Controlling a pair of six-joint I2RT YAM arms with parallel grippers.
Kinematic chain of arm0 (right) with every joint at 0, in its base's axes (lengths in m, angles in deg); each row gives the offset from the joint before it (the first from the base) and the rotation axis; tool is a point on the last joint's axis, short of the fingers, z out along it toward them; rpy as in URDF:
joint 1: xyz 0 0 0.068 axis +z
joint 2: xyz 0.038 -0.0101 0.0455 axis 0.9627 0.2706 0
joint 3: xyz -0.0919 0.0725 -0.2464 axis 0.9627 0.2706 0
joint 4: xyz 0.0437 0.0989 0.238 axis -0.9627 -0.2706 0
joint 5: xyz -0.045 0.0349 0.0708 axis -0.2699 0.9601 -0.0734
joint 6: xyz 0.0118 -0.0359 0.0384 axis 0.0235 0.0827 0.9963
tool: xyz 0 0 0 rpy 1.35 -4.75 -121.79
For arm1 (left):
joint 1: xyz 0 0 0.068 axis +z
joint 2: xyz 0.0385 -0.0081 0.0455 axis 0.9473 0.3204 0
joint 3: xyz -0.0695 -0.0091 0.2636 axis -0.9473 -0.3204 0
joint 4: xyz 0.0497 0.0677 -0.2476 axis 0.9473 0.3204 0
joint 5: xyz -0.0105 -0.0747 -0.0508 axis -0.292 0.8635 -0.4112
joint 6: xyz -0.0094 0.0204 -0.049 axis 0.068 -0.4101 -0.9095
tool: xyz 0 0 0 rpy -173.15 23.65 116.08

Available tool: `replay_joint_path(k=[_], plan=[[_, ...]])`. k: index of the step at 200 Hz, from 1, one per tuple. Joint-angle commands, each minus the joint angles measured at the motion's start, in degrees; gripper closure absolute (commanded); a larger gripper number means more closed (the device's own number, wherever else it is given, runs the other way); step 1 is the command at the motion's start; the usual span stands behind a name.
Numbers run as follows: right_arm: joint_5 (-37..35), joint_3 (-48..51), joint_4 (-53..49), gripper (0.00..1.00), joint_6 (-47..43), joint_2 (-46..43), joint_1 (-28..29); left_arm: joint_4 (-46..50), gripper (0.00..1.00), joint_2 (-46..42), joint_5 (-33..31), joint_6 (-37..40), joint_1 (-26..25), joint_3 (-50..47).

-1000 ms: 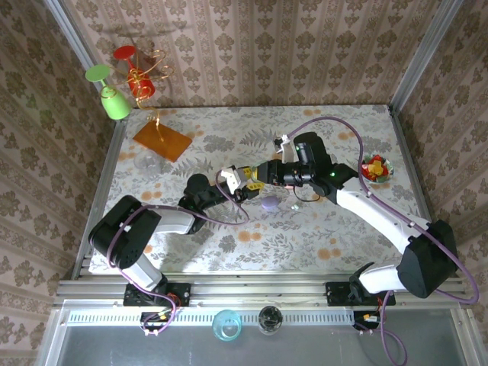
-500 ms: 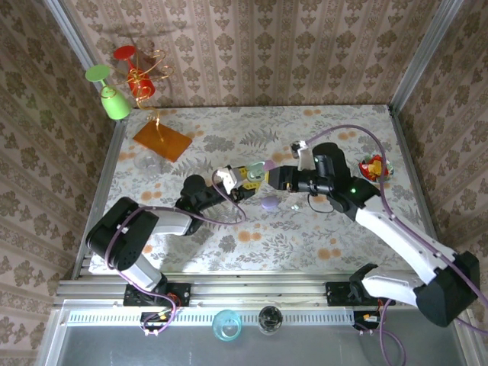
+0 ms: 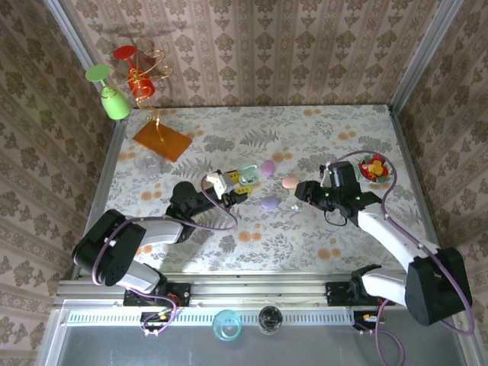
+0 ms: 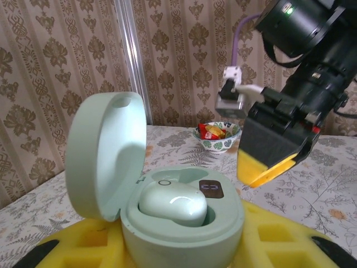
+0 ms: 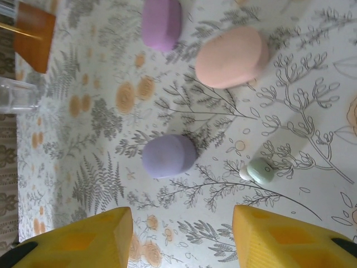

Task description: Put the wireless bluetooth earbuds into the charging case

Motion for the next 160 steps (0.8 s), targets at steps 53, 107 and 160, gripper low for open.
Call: replay_joint_path(k=[53, 107, 160], plan=[[3.4, 2.0, 9.6, 0.46, 3.5, 13.6, 1.7, -2.0, 0.75, -1.3, 0.8, -1.7, 0.5, -0.8], [2.8, 3.8, 10.8, 0.46, 4.4, 16.5, 2.0, -2.0, 0.75, -0.8, 1.5, -1.9, 0.9, -0.1], [0.1, 1.3, 9.7, 0.46, 2.8, 18.6, 1.8, -2.0, 0.75, -0.7, 1.6, -1.8, 1.1, 0.0]])
